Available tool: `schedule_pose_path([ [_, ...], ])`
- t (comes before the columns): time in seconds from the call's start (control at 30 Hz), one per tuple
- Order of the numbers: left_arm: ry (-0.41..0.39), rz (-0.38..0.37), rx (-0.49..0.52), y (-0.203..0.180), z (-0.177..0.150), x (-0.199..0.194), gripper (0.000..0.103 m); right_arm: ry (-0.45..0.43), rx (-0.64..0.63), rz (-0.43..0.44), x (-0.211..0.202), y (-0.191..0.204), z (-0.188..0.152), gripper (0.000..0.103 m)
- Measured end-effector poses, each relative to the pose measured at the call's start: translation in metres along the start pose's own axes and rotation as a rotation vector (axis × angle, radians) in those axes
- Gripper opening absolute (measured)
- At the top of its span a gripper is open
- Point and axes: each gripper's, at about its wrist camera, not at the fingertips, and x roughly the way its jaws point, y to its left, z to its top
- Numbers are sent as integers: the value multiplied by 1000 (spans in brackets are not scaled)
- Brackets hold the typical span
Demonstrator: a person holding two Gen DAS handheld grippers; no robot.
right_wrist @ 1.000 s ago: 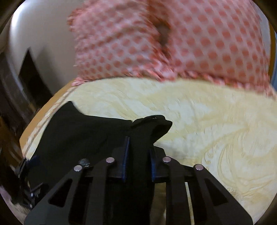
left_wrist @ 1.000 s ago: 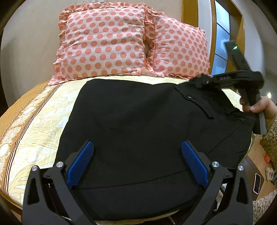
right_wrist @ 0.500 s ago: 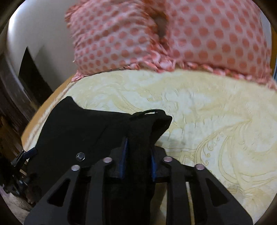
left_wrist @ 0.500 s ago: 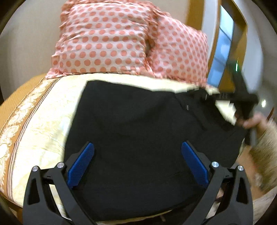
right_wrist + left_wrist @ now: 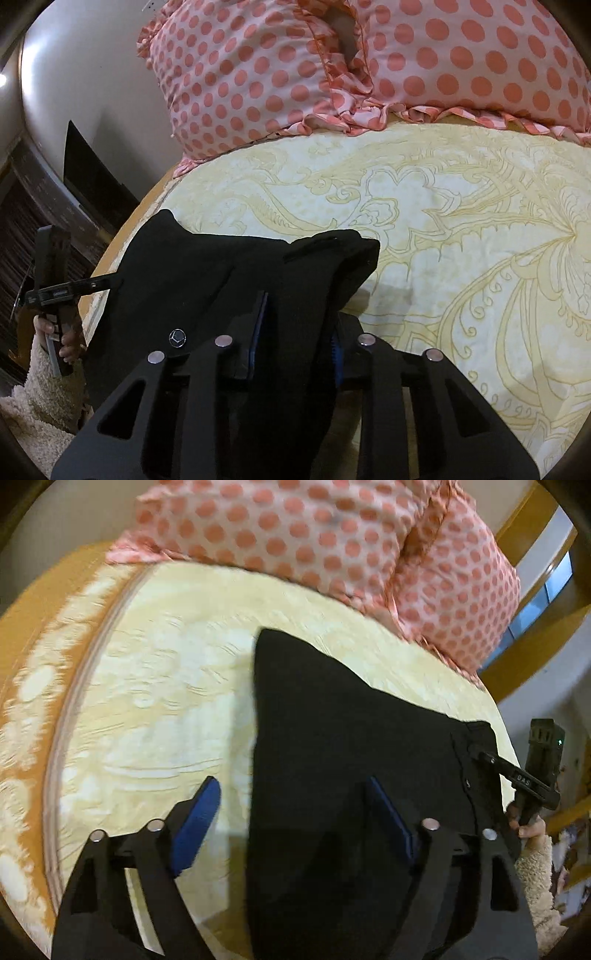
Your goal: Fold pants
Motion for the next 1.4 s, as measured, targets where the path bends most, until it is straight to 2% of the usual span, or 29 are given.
schedule_pose_path([
  [0.2,34,-8,33,-11,11,13,71,22,42,20,5,-11,1,36],
  [0.27,31,16,46,-13,13,15,65,22,50,27,7,-13,2,37],
  [0.3,28,22,51,-14,13,16,54,13,34,25,6,-10,2,35],
  [0.33,23,39,60,-16,13,14,43,4,11,20,4,-6,1,28],
  [0.43,2,65,104,-24,15,6,15,-28,-49,1,-4,7,4,19],
  [0.5,-6,61,108,-28,18,2,13,-42,-51,10,-9,10,10,17],
  [0.67,-48,57,129,-39,35,-6,12,-78,-74,3,-17,14,29,14],
  [0.83,-113,53,134,-56,86,0,12,-141,-86,-68,-15,8,74,13],
  [0.97,-179,109,154,-66,131,24,12,-215,-111,-153,-7,-1,120,12],
  [1.0,-167,131,151,-65,143,39,12,-208,-97,-163,0,-7,128,12],
  [1.1,-79,157,107,-55,155,77,13,-108,-51,-225,38,-32,138,12],
  [1.17,-44,192,95,-49,155,100,19,-38,-26,-274,61,-45,135,13],
  [1.2,-50,207,88,-47,153,105,26,14,14,-312,65,-49,133,17],
  [1.27,-61,236,85,-47,150,106,33,17,25,-347,64,-51,132,30],
  [1.33,-71,255,84,-47,150,101,40,30,29,-416,58,-50,133,61],
  [1.4,-128,299,100,-51,144,81,44,-20,8,-509,41,-41,132,65],
])
